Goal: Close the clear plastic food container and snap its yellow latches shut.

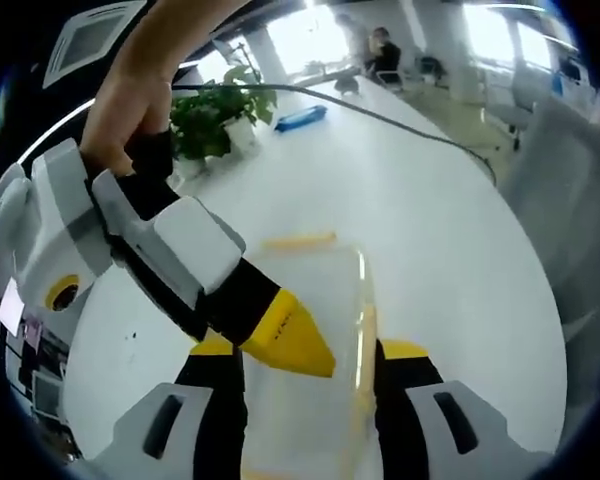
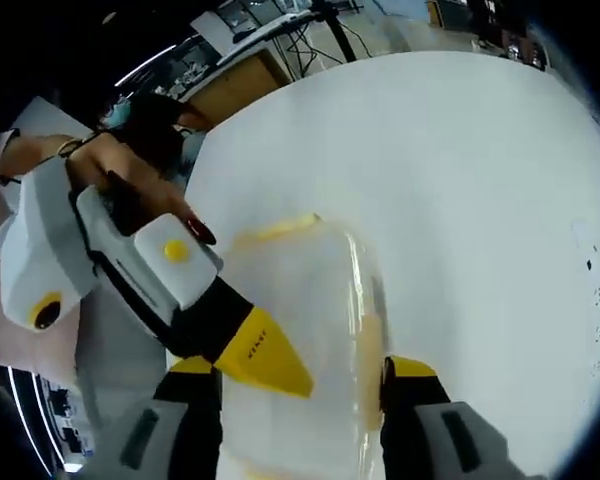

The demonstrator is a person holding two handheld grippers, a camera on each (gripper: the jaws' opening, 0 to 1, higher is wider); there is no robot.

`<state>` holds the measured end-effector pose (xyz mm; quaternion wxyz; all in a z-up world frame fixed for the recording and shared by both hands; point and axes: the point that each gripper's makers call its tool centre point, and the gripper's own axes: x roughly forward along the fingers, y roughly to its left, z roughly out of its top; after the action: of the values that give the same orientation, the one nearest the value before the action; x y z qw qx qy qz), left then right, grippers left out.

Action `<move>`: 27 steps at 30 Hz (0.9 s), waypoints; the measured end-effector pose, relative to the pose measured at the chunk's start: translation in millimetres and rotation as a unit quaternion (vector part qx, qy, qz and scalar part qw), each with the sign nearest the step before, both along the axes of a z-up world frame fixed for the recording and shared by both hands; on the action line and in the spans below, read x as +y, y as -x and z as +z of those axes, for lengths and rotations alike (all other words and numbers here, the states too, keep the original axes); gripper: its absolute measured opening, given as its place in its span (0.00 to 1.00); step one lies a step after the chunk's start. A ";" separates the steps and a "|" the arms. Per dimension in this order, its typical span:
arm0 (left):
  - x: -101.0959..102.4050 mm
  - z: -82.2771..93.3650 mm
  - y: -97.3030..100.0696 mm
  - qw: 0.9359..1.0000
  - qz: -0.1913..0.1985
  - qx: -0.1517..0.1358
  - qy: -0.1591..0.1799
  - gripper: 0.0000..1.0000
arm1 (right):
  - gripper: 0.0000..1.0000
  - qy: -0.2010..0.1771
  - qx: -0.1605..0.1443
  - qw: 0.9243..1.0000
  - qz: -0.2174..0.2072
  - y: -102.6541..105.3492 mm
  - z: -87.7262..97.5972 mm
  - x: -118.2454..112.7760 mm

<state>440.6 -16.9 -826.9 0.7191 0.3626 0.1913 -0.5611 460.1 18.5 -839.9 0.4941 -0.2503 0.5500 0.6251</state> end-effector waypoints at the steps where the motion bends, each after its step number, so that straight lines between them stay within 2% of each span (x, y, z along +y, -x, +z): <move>1: 0.0 -0.3 -0.3 1.000 -0.001 -0.001 -0.002 0.47 | 0.66 0.000 -0.007 1.000 -0.003 1.8 0.7 0.6; 3: 0.1 -0.1 -0.9 1.000 -0.001 -0.001 -0.003 0.48 | 0.69 0.003 -0.017 1.000 -0.007 2.0 -0.3 1.2; 7: 0.2 2.2 -0.8 1.000 -0.001 0.006 -0.011 0.48 | 0.69 0.008 -0.064 0.998 -0.023 -1.3 6.7 0.2; 15: 0.4 2.8 1.7 1.000 -0.001 0.000 -0.028 0.49 | 0.70 -0.005 -0.112 0.989 -0.091 -4.0 11.2 -7.4; 19: 0.3 4.0 1.7 1.000 0.003 0.000 -0.029 0.49 | 0.70 -0.006 -0.132 0.986 -0.106 -2.8 14.0 -8.2; 23: -0.2 6.3 3.0 0.999 0.001 0.018 -0.030 0.52 | 0.69 -0.020 -0.155 0.981 -0.111 -3.0 17.4 -8.9; 27: -1.5 9.6 6.9 0.998 0.012 0.052 -0.019 0.56 | 0.67 -0.031 -0.172 0.974 -0.147 -4.7 19.9 -12.3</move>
<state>433.7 -18.4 -817.4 0.7080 0.3442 0.2429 -0.5668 464.8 6.2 -820.0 0.6752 -0.2554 0.4679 0.5098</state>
